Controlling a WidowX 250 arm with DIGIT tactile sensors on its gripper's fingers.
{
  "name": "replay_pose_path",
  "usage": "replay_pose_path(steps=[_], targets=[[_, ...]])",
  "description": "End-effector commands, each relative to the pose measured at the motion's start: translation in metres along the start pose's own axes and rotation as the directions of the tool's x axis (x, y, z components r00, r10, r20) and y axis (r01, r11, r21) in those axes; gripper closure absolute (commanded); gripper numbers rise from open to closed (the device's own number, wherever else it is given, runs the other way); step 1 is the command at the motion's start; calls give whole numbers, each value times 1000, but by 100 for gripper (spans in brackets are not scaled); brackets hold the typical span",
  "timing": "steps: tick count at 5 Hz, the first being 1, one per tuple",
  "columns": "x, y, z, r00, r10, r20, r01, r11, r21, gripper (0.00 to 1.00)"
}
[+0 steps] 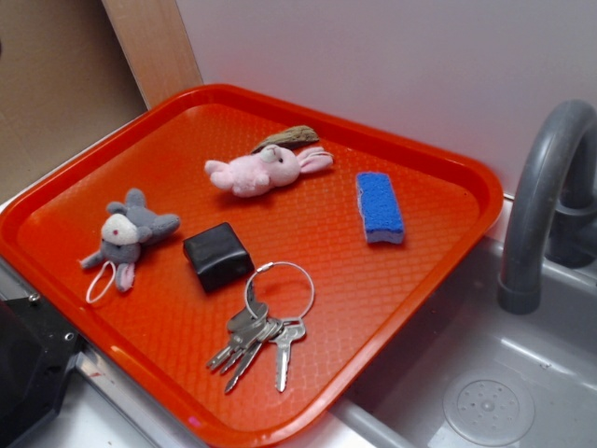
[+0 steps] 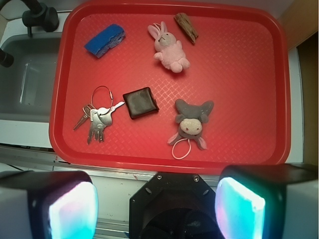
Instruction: Grab the blue sponge.
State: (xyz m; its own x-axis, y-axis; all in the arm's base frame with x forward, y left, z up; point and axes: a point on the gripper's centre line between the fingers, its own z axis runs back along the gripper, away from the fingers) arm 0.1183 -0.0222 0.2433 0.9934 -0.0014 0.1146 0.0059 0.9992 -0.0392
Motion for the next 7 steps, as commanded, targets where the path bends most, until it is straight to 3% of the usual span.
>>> replay_pose_path(steps=[1,3,5,6,7], targets=[[0,0,0,1000,0,0,0,1000,0,0],[46,-53,-9,996,88,20,-87,995,-44,0],[113,-115,-44,917,370,150,-373,928,-11,0],[138,-120,-68,860,486,157,-492,870,1,0],[155,-104,-98,806,566,172,-578,816,22,0]])
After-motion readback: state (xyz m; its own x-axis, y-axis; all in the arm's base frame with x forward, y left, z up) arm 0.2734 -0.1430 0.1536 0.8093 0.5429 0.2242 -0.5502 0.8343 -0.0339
